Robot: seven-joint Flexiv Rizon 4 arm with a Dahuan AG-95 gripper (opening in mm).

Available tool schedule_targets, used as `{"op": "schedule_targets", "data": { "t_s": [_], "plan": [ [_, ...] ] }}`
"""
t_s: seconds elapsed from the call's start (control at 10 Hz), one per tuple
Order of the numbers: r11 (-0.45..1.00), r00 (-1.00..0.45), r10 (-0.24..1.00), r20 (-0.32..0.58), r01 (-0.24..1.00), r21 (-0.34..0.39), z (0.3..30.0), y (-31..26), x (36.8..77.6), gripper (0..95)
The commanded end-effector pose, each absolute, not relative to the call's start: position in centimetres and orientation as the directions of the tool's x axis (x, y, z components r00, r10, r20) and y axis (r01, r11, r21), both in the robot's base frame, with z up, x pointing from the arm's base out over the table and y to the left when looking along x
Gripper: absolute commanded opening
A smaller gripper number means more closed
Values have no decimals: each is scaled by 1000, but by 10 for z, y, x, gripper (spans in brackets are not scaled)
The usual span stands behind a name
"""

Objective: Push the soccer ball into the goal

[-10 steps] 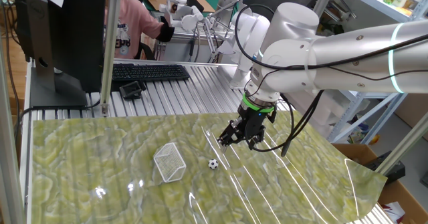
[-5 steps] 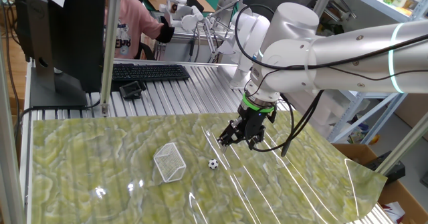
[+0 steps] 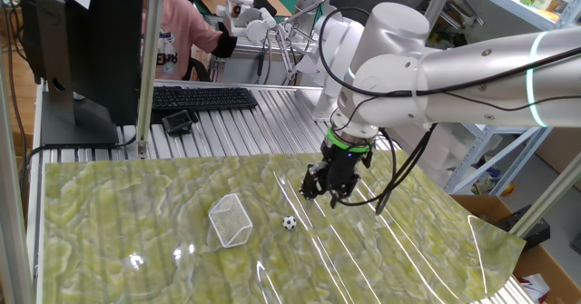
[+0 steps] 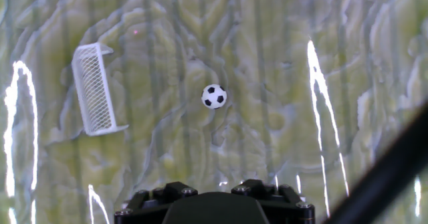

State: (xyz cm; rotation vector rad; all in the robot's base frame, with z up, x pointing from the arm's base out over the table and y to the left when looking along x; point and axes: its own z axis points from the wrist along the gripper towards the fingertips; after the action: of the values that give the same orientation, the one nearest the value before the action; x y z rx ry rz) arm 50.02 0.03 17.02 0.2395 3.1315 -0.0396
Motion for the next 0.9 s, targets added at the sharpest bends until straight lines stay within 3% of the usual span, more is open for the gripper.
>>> {"op": "schedule_targets", "data": {
  "t_s": [0.1,0.9],
  "plan": [
    [977,-978,211,-5,211,-31,170,0,500,0],
    [974,-974,226,-8,226,-32,170,0,500,0]
  ]
}}
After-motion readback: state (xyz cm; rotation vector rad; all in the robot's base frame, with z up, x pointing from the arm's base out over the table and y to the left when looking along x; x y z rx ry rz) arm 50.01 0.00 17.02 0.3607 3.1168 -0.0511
